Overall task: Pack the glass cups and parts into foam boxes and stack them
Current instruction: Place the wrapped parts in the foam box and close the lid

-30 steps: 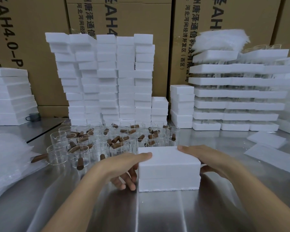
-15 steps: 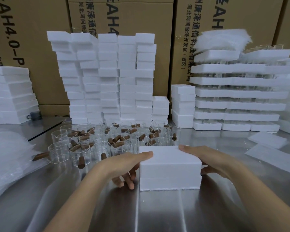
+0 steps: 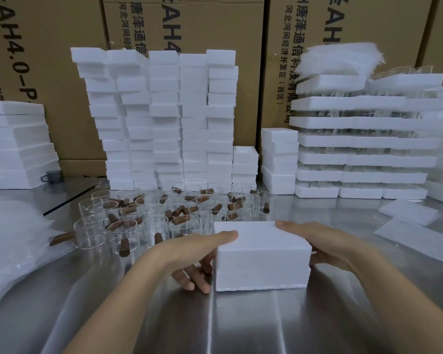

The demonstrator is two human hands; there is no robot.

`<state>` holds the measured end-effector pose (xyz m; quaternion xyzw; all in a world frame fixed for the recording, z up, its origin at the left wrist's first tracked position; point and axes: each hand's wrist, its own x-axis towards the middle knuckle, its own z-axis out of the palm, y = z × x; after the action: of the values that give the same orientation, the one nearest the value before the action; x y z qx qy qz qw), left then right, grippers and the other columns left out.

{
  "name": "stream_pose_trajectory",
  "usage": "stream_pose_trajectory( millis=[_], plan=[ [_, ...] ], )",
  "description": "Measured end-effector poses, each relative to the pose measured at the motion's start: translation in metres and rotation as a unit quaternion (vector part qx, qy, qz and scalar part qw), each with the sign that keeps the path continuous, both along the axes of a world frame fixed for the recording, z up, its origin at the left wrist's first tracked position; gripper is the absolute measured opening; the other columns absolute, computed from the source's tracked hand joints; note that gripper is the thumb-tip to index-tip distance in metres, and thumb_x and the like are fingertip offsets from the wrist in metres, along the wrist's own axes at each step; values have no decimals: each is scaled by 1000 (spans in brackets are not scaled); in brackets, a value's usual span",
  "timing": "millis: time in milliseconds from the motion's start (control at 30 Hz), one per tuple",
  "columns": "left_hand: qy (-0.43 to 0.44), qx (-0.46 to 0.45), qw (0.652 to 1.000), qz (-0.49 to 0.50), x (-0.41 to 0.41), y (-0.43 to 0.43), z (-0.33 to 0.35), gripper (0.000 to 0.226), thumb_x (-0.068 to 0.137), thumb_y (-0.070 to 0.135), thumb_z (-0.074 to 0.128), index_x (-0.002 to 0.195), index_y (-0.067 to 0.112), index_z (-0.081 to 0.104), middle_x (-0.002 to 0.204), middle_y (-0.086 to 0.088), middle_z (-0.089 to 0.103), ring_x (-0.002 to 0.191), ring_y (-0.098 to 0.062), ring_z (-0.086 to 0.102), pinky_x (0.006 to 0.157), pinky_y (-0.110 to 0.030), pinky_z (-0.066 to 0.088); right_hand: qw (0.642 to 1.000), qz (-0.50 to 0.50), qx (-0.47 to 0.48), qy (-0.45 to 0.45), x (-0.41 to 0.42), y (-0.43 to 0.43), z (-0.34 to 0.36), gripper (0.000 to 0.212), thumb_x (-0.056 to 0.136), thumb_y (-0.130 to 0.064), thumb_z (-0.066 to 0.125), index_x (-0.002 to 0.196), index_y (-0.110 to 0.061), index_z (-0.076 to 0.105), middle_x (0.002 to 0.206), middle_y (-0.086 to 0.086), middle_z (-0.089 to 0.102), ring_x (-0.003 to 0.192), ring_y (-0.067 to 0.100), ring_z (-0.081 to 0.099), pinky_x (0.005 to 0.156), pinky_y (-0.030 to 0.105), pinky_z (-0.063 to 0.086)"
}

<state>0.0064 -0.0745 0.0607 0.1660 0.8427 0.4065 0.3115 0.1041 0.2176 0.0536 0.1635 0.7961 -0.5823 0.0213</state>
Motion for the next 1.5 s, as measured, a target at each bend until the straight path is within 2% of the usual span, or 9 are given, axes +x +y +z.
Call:
stream_pose_trajectory(
  millis=[100,200,333,633,733,833,1033,1267,1500],
  plan=[
    [-2,70,997,-12,0,3,1,80,72,86,70,113,18,81,108,-6,81,86,-31,82,57,-31,61,1000,6,-25,-3,1,6,0,60,74,-70,81,110,-22,85,96,3,79,78,13,73,68,27,60],
    [-1,151,988,22,-2,7,-1,75,60,77,79,107,19,83,101,-11,79,79,-31,80,69,-43,66,999,7,-32,12,2,10,2,60,71,-72,85,111,-28,84,107,4,80,86,14,76,74,30,62],
    [-25,248,966,68,-4,11,-1,62,57,67,86,102,23,83,110,-18,74,87,-40,81,72,-53,67,998,13,10,54,3,9,12,58,72,-80,75,115,-42,79,118,0,79,104,20,77,79,33,64],
    [-55,331,934,124,-13,5,3,82,51,66,89,116,18,74,97,-13,70,75,-33,80,67,-45,65,973,31,69,218,7,-4,34,59,83,-76,67,138,-57,59,130,-20,71,123,5,66,115,47,45],
    [-65,346,926,138,-21,-1,3,86,53,68,88,121,18,74,90,-10,71,74,-30,78,66,-43,64,968,84,66,226,7,-8,35,68,82,-80,69,144,-60,51,140,-21,65,132,1,59,112,49,48],
    [-93,348,923,134,-25,-4,2,89,59,69,85,130,16,71,94,-11,70,78,-31,77,63,-41,63,963,114,87,228,8,-12,36,82,75,-79,78,147,-65,43,147,-22,54,125,-13,57,103,41,51],
    [-125,362,914,131,-26,-4,1,78,70,64,80,128,14,68,100,-15,67,82,-37,73,56,-40,60,953,87,85,278,7,-19,36,78,74,-63,86,144,-56,53,134,-14,69,117,16,72,105,48,54],
    [-120,373,909,145,-28,-5,-1,65,80,61,77,127,16,72,107,-15,67,88,-35,76,63,-44,64,953,110,105,261,8,-19,36,92,64,-57,95,144,-59,49,142,-13,63,127,10,65,109,42,52],
    [-126,372,907,149,-29,-5,-1,66,84,61,76,133,17,69,116,-17,64,97,-37,76,64,-45,65,948,103,101,285,6,-18,33,92,63,-43,100,142,-52,54,132,-16,67,126,8,66,94,25,60]
  ],
)
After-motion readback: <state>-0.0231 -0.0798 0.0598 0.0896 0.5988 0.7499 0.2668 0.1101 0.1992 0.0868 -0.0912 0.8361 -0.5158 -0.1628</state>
